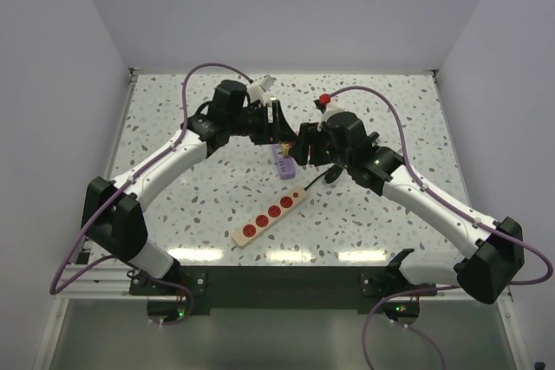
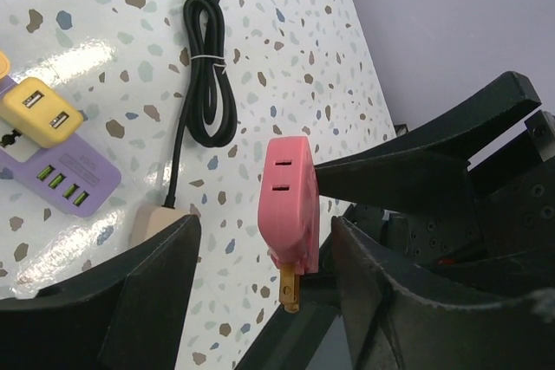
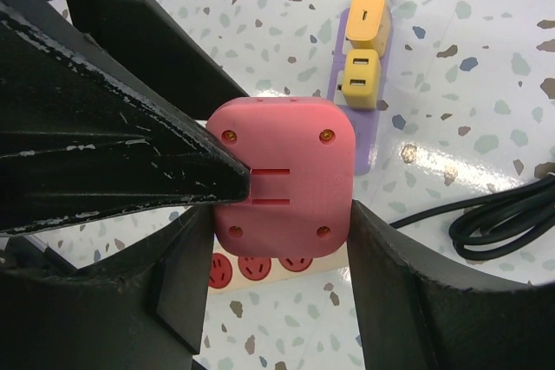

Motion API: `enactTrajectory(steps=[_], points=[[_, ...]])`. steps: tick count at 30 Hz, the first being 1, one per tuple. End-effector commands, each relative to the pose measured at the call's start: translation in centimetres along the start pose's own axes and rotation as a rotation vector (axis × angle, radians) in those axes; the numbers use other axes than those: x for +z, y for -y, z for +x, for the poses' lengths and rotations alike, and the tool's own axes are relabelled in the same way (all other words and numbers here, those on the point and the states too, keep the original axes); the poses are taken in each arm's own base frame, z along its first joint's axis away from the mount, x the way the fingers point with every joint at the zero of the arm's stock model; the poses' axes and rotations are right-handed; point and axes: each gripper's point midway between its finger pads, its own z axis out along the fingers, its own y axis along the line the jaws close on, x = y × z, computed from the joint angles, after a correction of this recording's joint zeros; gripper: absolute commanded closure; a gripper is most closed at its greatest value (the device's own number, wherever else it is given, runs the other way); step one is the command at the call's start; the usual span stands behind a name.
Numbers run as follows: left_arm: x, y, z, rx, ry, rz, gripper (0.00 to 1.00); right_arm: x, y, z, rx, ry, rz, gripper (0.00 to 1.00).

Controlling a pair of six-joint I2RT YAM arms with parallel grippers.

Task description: Insert the plug

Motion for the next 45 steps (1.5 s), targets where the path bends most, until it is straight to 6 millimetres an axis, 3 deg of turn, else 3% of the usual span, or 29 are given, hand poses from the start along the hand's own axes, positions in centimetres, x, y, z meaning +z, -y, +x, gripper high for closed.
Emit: enactTrajectory(steps=[1, 13, 15, 18, 20, 21, 22, 26, 29, 32, 35, 39, 45], points=[[0.1, 1.2, -0.4, 0.024, 0.016, 0.055, 0.35, -1.3, -1.7, -3.8, 0.020, 0.113, -0.042, 1.00], [-0.4, 2.6, 1.7, -0.013, -0.027, 0.173, 0.59, -0.5, -1.2, -4.0, 0.032, 0.118, -0.011, 1.00], [-0.5, 3.0, 1.5, -0.010, -0.022, 0.194, 0.69, -0.4, -1.2, -3.9, 0.033, 0.116, -0.010, 0.99], [-0.4, 3.4, 1.9, -0.037, -0.036, 0.237, 0.84, -0.4, -1.3, -4.0, 0.033, 0.116, -0.010, 0.87], [-0.3, 4.0, 1.8, -0.028, -0.033, 0.280, 0.98, -0.4, -1.4, -4.0, 0.038, 0.113, -0.015, 0.68], [-0.3, 3.9, 1.8, -0.033, -0.033, 0.281, 1.00, -0.4, -1.3, -3.9, 0.035, 0.109, -0.014, 0.60], [-0.2, 3.7, 1.7, -0.035, -0.030, 0.275, 1.00, -0.5, -1.5, -4.0, 0.035, 0.108, -0.024, 0.51], [-0.8, 2.9, 0.3, -0.033, 0.005, 0.271, 1.00, -1.5, -1.4, -4.3, 0.044, 0.110, -0.043, 0.31], [-1.9, 1.9, -1.2, -0.045, 0.042, 0.273, 1.00, -2.4, -0.9, -4.6, 0.060, 0.121, -0.069, 0.23], [-2.8, 0.7, -2.1, -0.056, 0.057, 0.273, 1.00, -3.2, -1.1, -4.7, 0.067, 0.103, -0.151, 0.21], [-3.4, 0.3, -2.2, -0.038, 0.051, 0.288, 1.00, -4.0, -1.1, -6.1, 0.098, 0.131, -0.226, 0.20], [-4.1, 1.5, -2.2, 0.007, 0.050, 0.350, 1.00, -4.5, -3.1, -7.9, 0.136, 0.154, -0.391, 0.19], [-5.9, 4.2, -2.2, 0.093, 0.062, 0.470, 1.00, -3.4, -5.3, -8.7, 0.181, 0.143, -0.536, 0.20]])
